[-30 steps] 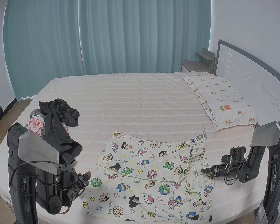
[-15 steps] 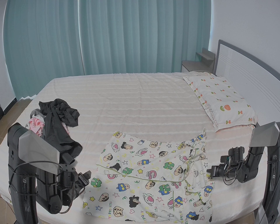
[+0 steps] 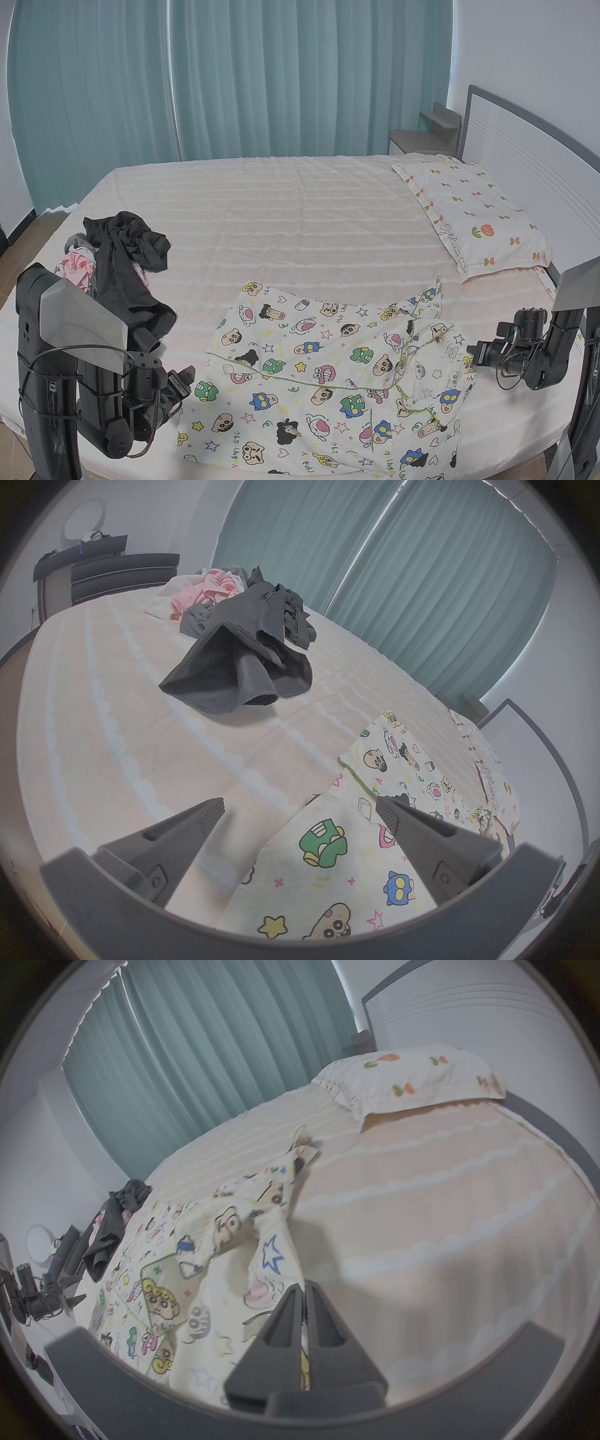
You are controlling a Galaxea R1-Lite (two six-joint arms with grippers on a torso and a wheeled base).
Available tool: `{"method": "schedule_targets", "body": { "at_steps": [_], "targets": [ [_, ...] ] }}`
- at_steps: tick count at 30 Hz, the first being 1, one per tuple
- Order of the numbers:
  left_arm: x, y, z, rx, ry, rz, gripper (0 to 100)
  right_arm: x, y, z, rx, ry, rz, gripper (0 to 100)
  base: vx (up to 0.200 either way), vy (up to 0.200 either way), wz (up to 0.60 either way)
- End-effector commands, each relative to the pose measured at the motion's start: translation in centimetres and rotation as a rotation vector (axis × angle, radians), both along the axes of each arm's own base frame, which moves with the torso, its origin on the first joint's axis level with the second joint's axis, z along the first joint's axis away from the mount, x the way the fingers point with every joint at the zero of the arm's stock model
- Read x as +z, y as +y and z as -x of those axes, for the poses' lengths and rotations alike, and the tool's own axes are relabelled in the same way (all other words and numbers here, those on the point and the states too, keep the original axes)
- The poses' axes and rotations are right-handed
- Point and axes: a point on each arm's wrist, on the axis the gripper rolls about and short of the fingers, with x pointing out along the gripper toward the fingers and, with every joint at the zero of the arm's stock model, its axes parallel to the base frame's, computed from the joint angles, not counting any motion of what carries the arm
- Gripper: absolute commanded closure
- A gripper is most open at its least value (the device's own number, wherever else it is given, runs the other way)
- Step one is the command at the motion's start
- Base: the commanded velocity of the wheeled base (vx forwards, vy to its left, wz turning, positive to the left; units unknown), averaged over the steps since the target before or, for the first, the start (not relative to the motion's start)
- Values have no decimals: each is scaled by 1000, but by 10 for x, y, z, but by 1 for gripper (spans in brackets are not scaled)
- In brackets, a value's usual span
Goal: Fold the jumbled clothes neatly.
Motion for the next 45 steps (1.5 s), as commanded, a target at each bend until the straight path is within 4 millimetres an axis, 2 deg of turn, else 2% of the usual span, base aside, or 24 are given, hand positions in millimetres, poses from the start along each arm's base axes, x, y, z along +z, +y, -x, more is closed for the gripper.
{"method": "schedule_targets", "body": {
  "at_steps": [1,15,26,35,36,42,45],
  "targets": [
    [2,0,-1,0,-17,5,0,-2,-14,5,-58,11,10,100,0,0,0],
    [1,0,0,2,-13,2,0,-10,-29,9,-118,44,17,100,0,0,0],
    [1,0,0,11,-17,-4,0,-13,-32,20,-148,87,23,100,0,0,0],
    [2,1,1,10,-15,-4,0,-14,-35,21,-168,91,42,100,0,0,0],
    [2,1,1,11,-15,-3,0,-14,-35,21,-170,93,44,0,0,0,0],
    [3,0,1,6,-18,2,0,-7,-36,22,-181,60,55,0,0,0,0],
    [5,0,1,2,-25,10,0,12,-37,20,-188,-33,58,0,0,0,0]
  ]
}}
